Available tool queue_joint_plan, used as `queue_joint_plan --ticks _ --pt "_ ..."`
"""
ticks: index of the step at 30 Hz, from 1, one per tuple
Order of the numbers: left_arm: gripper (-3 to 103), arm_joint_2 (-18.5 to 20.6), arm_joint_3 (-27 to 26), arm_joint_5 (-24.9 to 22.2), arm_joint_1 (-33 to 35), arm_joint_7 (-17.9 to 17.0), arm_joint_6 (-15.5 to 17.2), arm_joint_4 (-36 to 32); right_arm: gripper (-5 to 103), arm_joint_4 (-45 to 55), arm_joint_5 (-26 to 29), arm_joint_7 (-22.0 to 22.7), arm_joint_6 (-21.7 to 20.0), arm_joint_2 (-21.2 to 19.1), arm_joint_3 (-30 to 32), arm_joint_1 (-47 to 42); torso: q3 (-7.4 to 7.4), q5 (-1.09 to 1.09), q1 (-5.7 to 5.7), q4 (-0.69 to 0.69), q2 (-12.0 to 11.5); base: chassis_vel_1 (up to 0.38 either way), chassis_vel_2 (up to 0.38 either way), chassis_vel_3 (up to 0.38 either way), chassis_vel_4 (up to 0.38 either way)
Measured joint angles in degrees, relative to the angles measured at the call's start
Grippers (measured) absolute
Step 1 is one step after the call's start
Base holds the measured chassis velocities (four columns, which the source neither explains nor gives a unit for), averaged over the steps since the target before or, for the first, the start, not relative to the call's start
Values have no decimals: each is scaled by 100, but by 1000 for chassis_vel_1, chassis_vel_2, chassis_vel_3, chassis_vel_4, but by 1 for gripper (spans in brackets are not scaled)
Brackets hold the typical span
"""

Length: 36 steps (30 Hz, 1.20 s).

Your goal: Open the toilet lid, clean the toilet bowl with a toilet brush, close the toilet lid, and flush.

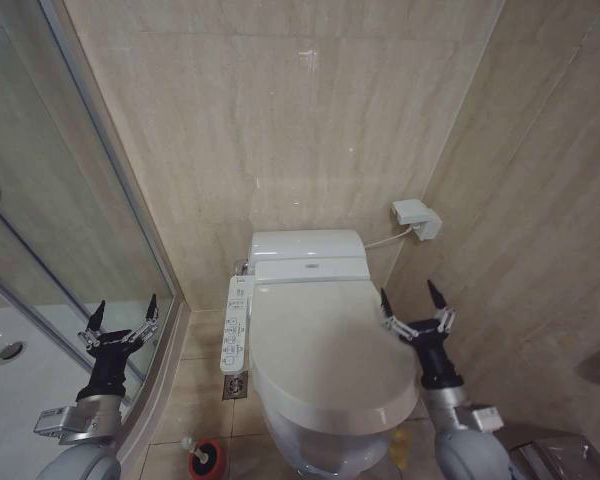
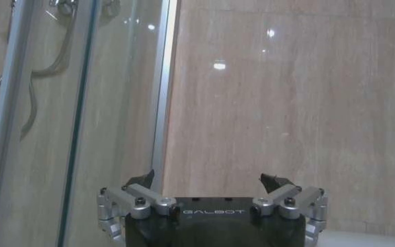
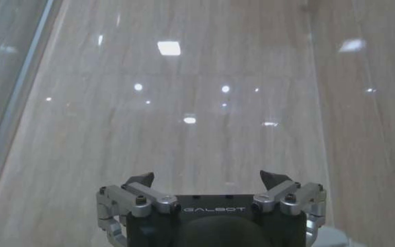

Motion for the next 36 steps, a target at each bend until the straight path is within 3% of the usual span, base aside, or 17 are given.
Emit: queue_joint_plan --ticks 9,17,23,27,32,36 --pt "100 134 4 -95 -248 -25 -3 377 100 -730 -438 -52 331 219 -264 -153 0 0 0 0 0 0 0 0 0" --pt "100 243 311 -167 -745 -30 -2 1073 100 -1629 -679 -45 461 399 -515 120 0 0 0 2 -1 0 0 0 0" --pt "100 307 710 -175 -1050 8 -31 1526 100 -1729 -570 -37 466 461 -490 242 1 2 0 1 -1 0 0 0 0" --pt "100 369 1167 -149 -1451 81 -141 2123 100 -1471 -369 -31 436 495 -301 354 1 1 0 4 -1 0 0 0 0" --pt "100 371 1643 -133 -2199 312 -356 2971 100 -1213 -204 -19 343 499 -18 566 1 0 1 -3 -1 0 0 0 0" --pt "100 286 1787 -153 -2704 529 -493 3418 100 -1253 -66 -20 238 516 -23 792 2 2 1 5 -1 0 0 0 0"
